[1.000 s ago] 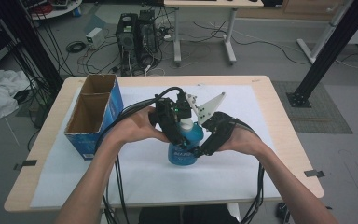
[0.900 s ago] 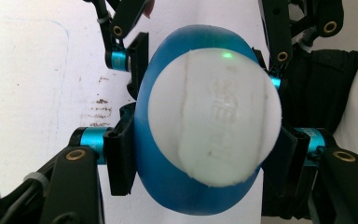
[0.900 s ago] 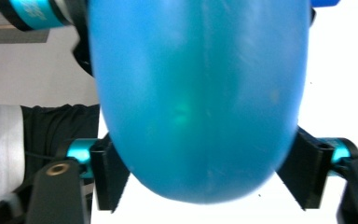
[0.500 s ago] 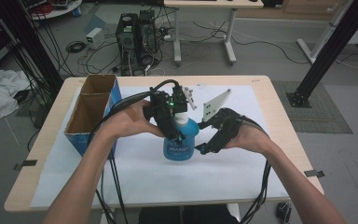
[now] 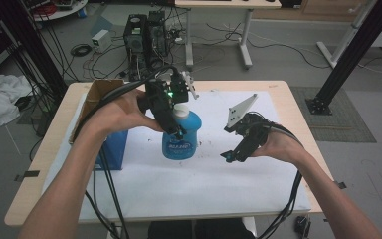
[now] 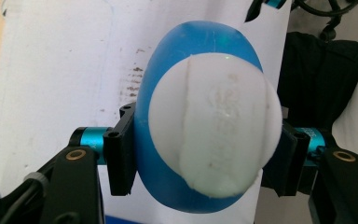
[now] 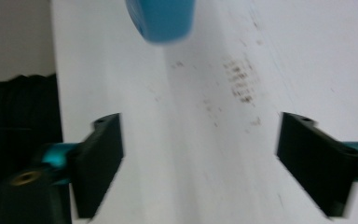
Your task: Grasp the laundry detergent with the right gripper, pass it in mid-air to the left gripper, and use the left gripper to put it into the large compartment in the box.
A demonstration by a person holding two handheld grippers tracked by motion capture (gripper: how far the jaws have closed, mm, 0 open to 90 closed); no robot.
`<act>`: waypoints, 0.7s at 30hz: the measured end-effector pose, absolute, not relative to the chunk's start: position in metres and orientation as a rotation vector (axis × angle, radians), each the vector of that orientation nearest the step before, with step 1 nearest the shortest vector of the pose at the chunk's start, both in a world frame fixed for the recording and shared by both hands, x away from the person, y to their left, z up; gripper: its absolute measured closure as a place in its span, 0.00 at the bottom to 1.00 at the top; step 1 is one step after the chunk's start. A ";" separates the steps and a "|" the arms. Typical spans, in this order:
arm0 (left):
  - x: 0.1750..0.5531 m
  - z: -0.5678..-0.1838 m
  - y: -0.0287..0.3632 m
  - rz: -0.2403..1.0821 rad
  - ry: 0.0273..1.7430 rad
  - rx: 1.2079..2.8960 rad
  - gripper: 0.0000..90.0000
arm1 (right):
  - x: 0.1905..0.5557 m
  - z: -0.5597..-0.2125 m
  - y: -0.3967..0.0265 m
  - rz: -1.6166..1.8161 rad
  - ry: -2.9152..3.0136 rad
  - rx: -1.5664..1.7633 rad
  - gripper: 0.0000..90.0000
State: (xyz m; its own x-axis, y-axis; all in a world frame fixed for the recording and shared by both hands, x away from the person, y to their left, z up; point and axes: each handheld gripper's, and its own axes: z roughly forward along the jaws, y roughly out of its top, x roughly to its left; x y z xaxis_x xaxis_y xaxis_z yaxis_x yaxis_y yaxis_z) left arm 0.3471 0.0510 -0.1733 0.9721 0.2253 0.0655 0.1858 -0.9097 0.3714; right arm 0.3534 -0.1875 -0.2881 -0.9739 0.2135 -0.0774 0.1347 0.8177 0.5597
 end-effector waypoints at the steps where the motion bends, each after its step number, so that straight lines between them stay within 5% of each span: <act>1: 0.348 -0.171 0.053 0.150 0.303 2.748 0.42 | 0.353 -0.288 -0.189 0.849 2.863 0.280 0.15; 21: 0.376 -0.083 0.126 0.246 0.735 2.711 0.42 | 0.359 -0.291 -0.265 0.647 2.792 0.540 0.14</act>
State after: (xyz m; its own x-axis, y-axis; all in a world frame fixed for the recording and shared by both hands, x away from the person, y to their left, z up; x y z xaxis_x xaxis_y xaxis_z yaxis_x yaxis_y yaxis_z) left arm 0.3758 0.1259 -0.0827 0.8529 0.5158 0.0806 0.4606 -0.8161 0.3490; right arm 0.3586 -0.2653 -0.2914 -0.9072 0.3995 -0.1322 0.3006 0.8350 0.4608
